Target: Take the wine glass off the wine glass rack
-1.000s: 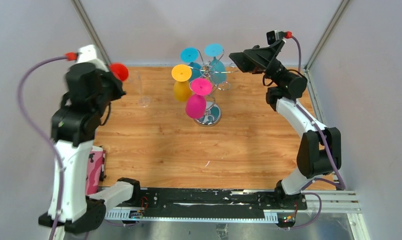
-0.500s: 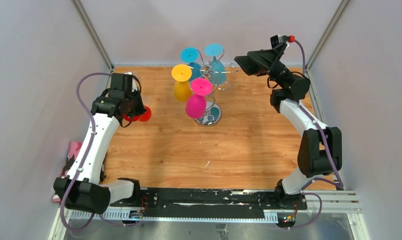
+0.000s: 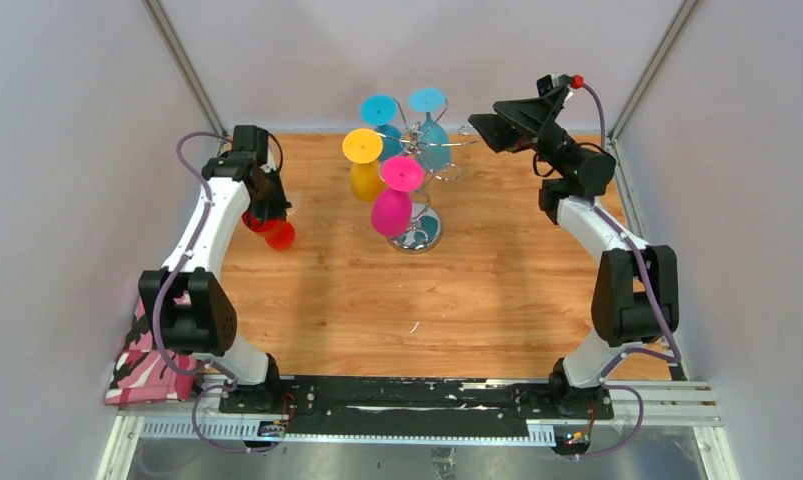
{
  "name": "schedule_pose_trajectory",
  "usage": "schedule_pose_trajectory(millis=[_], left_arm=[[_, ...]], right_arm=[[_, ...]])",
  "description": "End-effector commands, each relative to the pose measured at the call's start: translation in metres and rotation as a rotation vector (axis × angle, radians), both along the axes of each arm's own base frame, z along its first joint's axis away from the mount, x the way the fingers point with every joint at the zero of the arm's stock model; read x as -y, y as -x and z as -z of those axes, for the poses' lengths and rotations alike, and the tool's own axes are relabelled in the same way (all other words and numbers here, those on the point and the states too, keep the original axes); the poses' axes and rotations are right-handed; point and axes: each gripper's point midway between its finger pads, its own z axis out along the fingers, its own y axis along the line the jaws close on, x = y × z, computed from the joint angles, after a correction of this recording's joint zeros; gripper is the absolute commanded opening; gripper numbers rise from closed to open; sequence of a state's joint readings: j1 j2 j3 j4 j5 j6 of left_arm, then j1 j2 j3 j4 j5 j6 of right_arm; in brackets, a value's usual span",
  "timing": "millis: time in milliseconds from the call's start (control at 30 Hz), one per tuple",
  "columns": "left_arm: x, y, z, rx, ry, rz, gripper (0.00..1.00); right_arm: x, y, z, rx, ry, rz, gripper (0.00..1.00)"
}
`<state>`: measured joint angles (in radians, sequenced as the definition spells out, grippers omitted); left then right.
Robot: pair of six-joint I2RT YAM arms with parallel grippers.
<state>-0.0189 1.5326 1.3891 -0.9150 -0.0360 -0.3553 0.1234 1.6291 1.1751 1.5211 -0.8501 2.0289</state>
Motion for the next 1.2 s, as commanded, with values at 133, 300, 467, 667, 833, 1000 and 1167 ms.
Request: schedule_pose_trajectory(millis=[133,300,467,667,833,1000,1167], left_arm=[[-0.018,-0.009,-0.021,-0.053,-0.024,0.031,0.0],[-0.013,-0.008,-0.008,-0.115,0.0,0.073,0.0],[-0.013,-0.002,0.007,-0.16,0.022,0.093,0.0],[-0.017,0.001,0.019,-0.199,0.009,0.099,0.06],[-0.016,0.001,0.033,-0.239,0.019,0.116,0.13],[-0.019,-0.001,0.034,-0.241,0.002,0.11,0.12],[-0.024,-0.012,0.012,-0.174,-0.027,0.087,0.24]], right_arm=[[0.008,-0.005,0.011,-0.009,-0.005,-0.004,0.83],[0.01,-0.01,0.014,-0.036,-0.013,-0.011,0.82],[0.013,-0.012,0.016,-0.048,-0.013,-0.005,0.82],[0.014,-0.013,0.018,-0.056,-0.015,-0.004,0.82],[0.015,-0.016,0.021,-0.075,-0.021,-0.004,0.82],[0.015,-0.02,0.024,-0.081,-0.02,-0.002,0.82],[0.014,-0.018,0.023,-0.06,-0.007,0.004,0.83]])
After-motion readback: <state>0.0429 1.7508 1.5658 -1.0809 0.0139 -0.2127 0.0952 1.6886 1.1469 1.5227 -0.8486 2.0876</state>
